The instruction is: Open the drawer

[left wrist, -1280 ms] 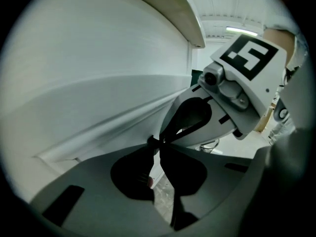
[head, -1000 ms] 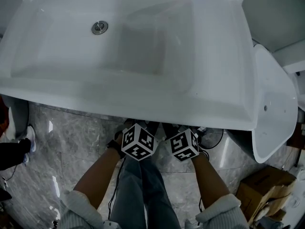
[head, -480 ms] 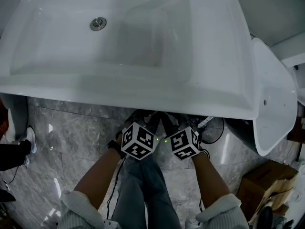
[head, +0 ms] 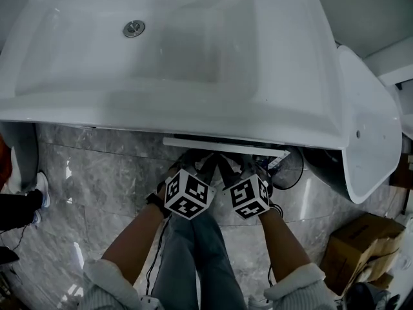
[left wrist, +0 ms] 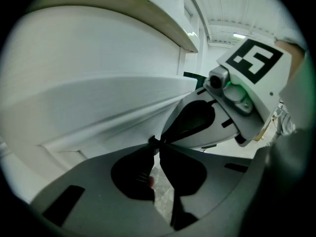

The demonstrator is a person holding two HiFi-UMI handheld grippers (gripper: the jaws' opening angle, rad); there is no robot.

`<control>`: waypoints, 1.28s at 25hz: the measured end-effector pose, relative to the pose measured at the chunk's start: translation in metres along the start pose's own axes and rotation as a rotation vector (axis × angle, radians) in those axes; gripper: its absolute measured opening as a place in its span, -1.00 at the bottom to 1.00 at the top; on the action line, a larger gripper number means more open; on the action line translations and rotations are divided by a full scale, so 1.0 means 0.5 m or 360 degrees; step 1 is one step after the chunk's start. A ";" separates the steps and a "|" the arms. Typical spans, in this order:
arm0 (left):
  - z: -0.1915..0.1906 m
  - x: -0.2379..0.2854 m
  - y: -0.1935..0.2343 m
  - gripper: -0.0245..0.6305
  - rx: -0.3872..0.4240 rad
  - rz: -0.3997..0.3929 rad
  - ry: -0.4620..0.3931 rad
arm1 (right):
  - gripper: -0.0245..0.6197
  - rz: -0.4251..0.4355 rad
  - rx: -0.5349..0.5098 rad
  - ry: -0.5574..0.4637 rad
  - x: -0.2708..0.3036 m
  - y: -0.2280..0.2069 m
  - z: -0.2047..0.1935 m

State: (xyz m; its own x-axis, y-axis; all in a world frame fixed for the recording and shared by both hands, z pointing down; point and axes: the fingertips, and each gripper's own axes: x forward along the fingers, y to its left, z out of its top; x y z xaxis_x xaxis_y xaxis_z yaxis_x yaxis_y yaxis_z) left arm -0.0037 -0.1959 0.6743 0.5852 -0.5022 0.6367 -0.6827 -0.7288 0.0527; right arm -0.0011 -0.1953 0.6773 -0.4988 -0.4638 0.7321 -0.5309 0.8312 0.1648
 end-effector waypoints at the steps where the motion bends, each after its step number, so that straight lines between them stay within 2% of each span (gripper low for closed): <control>1: -0.003 -0.003 -0.005 -0.81 -0.0005 0.0000 0.0001 | -0.81 0.0000 0.0005 0.0001 -0.003 0.005 -0.002; 6: -0.012 -0.014 -0.023 -0.81 -0.0050 0.0013 -0.0007 | -0.81 -0.0003 0.0032 0.0005 -0.016 0.021 -0.011; 32: -0.078 -0.076 -0.106 -0.83 -0.0122 0.0023 -0.0005 | -0.81 -0.0036 0.0121 0.0030 -0.065 0.127 -0.050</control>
State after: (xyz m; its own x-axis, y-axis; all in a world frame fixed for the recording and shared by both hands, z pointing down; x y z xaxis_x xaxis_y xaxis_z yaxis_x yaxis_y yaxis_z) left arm -0.0066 -0.1199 0.6775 0.5765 -0.5138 0.6353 -0.7223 -0.6840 0.1023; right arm -0.0015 -0.1199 0.6804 -0.4734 -0.4756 0.7414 -0.5928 0.7946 0.1312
